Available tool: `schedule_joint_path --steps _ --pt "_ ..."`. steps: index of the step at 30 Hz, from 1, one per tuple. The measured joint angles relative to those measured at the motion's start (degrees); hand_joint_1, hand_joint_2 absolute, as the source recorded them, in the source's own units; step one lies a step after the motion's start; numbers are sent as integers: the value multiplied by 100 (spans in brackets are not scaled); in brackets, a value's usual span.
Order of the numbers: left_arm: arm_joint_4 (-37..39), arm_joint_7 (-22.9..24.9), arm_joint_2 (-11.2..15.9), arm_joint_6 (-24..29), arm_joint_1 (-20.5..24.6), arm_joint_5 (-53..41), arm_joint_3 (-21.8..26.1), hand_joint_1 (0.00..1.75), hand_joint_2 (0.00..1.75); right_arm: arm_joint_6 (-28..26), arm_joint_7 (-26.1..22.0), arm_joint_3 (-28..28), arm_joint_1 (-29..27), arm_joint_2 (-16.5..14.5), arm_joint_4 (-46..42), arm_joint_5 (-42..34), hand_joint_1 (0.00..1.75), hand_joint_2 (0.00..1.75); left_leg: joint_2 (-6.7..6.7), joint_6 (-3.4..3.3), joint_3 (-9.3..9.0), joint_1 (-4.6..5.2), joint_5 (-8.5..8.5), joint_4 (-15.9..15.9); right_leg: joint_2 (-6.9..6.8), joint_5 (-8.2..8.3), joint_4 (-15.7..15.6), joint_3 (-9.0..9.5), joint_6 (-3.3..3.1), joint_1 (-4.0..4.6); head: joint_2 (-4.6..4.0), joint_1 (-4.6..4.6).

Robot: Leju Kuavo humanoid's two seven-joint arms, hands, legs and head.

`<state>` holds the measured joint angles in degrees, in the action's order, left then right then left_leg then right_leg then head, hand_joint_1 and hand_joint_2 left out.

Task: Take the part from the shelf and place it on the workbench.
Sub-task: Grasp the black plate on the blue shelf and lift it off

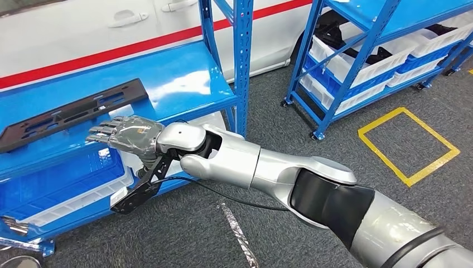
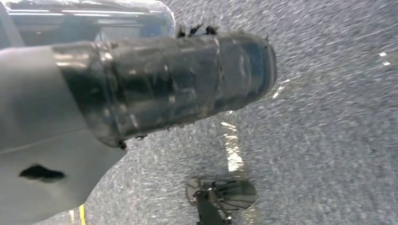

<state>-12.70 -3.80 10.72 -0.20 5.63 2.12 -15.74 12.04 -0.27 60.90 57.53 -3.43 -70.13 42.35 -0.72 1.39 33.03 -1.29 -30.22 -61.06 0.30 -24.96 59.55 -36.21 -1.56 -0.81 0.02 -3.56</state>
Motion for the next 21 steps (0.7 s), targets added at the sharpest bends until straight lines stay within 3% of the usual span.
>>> schedule_joint_path --steps 3,4,5,6,8,9,12,14,16,19,20,21 --pt "0 -1 -1 1 -1 1 -13 0 0 -21 -30 -3 -17 -5 8 68 0 175 31 5 653 6 -289 -1081 -12 -122 -15 155 -69 35 0 4" --pt "0 -1 -1 1 -16 1 -15 0 0 -21 -38 -3 -30 -5 13 89 0 175 32 -5 844 9 -261 -1298 -8 -172 -15 215 -79 53 0 4" --pt "0 -1 -1 1 -32 2 -15 0 0 -21 -43 -3 -40 -5 17 107 0 175 32 -26 943 14 -114 -1307 -1 -225 -15 286 -85 72 0 4" --pt "0 -1 -2 1 -45 2 -15 0 0 -22 -46 -3 -44 -5 19 120 0 175 32 -61 935 25 145 -1093 6 -285 -15 370 -88 90 0 4" --pt "2 0 4 1 -47 2 -15 0 0 -25 -48 -3 -38 -5 20 136 0 175 40 -163 736 72 664 -401 10 -409 -36 529 -79 117 -1 2" --pt "4 -1 8 1 -44 2 -16 0 0 -28 -48 -3 -33 -5 22 147 0 175 47 -209 622 108 793 -124 11 -456 -55 586 -64 124 -1 3" --pt "9 -3 16 1 -25 2 -45 0 0 -43 -46 -3 -21 -10 20 202 0 175 57 -293 398 169 677 245 3 -479 -104 649 15 113 0 9" --pt "10 -6 19 1 -39 2 -67 0 0 -66 -47 -7 -14 -21 16 246 0 175 51 -310 255 134 621 392 -9 -467 23 603 63 113 0 3" --pt "13 -12 17 -1 -54 2 -69 0 0 -101 -55 -9 -5 -28 16 295 0 175 44 -333 106 94 583 483 -11 -546 524 303 124 98 0 -2" --pt "14 -20 8 -2 -39 2 -72 0 0 -127 -61 -9 -54 -27 41 329 0 175 23 -355 -54 75 462 495 -10 -858 1367 -391 206 50 0 -3" --pt "14 -21 7 -3 -48 2 -73 0 0 -128 -61 -9 -75 -27 55 333 0 175 18 -349 -122 68 407 491 -11 -856 1384 -518 225 34 0 -3" --pt "15 -22 5 -3 -55 2 -74 0 0 -130 -62 -9 -84 -26 69 337 0 175 14 -337 -198 58 344 483 -12 -713 1211 -558 241 21 0 -3"
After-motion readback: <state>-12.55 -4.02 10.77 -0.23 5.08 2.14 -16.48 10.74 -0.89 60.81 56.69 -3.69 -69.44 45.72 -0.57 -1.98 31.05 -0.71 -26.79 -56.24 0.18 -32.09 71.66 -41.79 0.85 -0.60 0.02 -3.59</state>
